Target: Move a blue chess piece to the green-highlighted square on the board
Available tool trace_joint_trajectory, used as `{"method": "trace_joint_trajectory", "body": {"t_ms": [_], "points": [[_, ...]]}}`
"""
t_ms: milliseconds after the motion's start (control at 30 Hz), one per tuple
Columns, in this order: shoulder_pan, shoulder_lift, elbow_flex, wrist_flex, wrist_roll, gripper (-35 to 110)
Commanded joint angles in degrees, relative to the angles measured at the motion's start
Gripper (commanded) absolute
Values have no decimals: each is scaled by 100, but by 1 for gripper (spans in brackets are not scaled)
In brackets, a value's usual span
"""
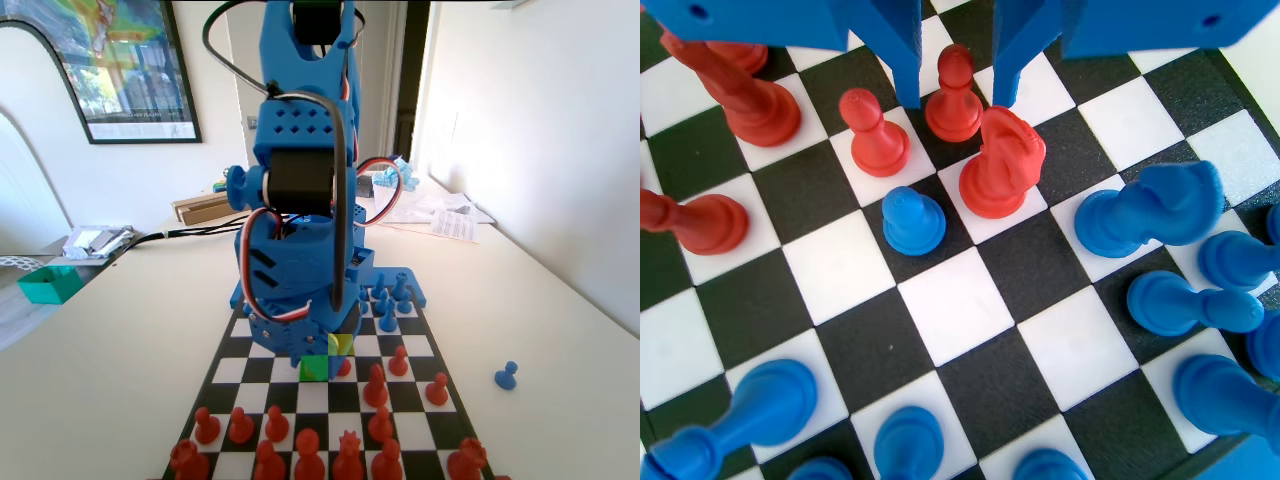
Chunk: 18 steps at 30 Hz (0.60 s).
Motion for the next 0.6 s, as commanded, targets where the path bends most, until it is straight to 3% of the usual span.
{"method": "trace_joint_trajectory", "body": {"t_ms": [0,567], "points": [[105,378,9,114,-70,10],[123,650,53,281,-97,10]]}}
